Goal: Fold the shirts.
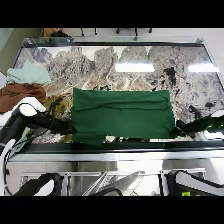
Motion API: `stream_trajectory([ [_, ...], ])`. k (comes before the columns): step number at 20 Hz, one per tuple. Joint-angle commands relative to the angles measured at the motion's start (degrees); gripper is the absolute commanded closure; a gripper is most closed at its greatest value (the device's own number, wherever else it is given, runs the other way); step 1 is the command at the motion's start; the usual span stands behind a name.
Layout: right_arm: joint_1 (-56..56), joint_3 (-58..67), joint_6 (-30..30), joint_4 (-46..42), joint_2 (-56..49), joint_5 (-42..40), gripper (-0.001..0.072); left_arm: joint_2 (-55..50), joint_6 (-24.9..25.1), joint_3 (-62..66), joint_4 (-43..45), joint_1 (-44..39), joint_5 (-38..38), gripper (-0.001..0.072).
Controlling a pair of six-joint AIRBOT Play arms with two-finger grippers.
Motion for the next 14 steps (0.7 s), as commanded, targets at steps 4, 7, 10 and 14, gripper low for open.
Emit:
stream_trajectory([
  [4,-1.6,0.7,3.3,1.8,4.7,1.9,0.0687,10.1,-3.3,0.6,4.6,0.1,-3.6,0.0694],
  [7,-1.6,1.7,-5.3,18.9,4.5,-3.0,0.0687,6.9,-0.9,3.1,3.1,0.1,1.9,0.0694],
  [10,-1.4,4.0,-13.1,33.0,1.6,-8.6,0.0686,-2.8,0.9,12.4,3.1,0.1,3.9,0.0694],
  [14,3.5,5.9,-20.5,40.2,-6.8,-18.0,0.0686,-17.9,2.1,24.9,3.2,0.1,6.4,0.0694],
])
